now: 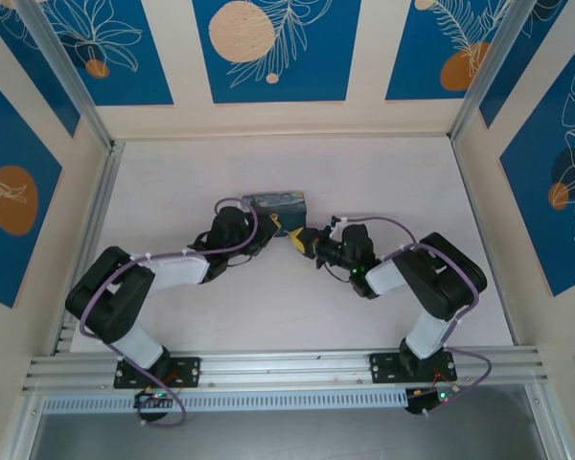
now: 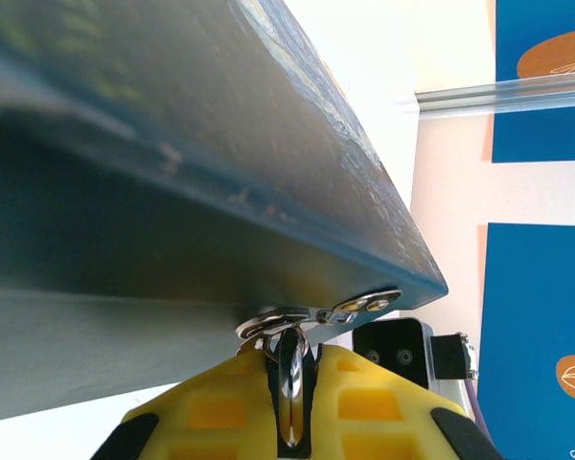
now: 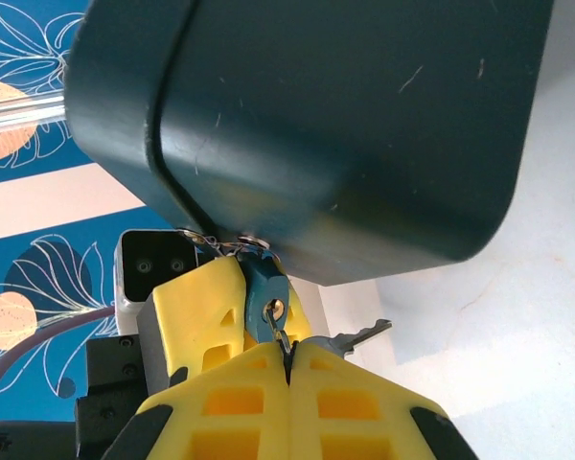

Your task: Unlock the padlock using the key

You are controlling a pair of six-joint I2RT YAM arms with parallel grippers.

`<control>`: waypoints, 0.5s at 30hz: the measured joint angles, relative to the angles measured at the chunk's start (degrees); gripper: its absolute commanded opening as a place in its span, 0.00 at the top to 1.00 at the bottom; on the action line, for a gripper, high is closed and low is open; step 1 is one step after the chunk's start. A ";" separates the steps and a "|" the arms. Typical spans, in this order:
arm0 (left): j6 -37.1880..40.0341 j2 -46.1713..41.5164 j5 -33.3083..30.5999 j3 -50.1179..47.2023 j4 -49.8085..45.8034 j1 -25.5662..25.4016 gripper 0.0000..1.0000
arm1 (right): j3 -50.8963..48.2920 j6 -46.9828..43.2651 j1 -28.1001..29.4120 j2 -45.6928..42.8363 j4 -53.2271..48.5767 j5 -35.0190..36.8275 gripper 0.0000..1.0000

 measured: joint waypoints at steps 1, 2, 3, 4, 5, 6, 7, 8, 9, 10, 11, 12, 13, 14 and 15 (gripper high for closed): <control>-0.02 -0.02 0.00 0.00 0.00 0.00 1.00 | 0.20 0.02 0.00 0.22 0.09 -0.09 1.00; -0.02 -0.04 0.00 0.00 0.00 0.00 1.00 | 0.37 0.07 0.00 0.44 0.11 -0.11 1.00; -0.02 -0.09 0.00 0.00 0.00 0.00 1.00 | 0.50 0.15 0.00 0.59 0.07 -0.15 1.00; -0.02 -0.09 0.02 0.00 0.00 0.00 1.00 | 0.66 0.20 0.00 0.79 0.11 -0.13 1.00; -0.02 -0.11 0.02 0.00 0.00 0.00 1.00 | 0.83 0.20 0.00 0.96 0.11 -0.17 1.00; -0.02 -0.11 0.07 0.00 0.00 0.00 1.00 | 0.94 0.22 0.00 1.14 0.09 -0.20 1.00; -0.02 -0.13 0.17 0.00 0.00 0.00 1.00 | 1.07 0.24 0.00 1.29 0.13 -0.17 1.00; -0.02 -0.13 0.20 0.00 0.00 0.00 1.00 | 1.11 0.37 0.00 1.38 0.07 -0.24 1.00; -0.02 -0.17 0.20 0.00 0.00 0.00 1.00 | 1.14 0.39 0.00 1.38 0.07 -0.33 1.00; -0.04 -0.17 0.20 0.00 0.00 0.00 1.00 | 1.16 0.39 0.00 1.38 0.09 -0.33 1.00; -0.02 -0.20 0.20 0.00 0.00 0.00 1.00 | 1.22 0.39 0.00 1.38 0.07 -0.33 1.00; -0.04 -0.20 0.20 0.00 0.02 0.00 1.00 | 1.22 0.39 0.00 1.38 0.09 -0.33 1.00; -0.04 -0.20 0.20 0.00 0.00 0.00 1.00 | 1.22 0.39 0.00 1.38 0.07 -0.33 1.00; -0.04 -0.20 0.20 0.00 0.00 0.00 1.00 | 1.22 0.39 0.00 1.38 0.07 -0.33 1.00; -0.04 -0.20 0.20 0.00 0.00 0.00 1.00 | 1.25 0.39 0.00 1.40 0.07 -0.33 1.00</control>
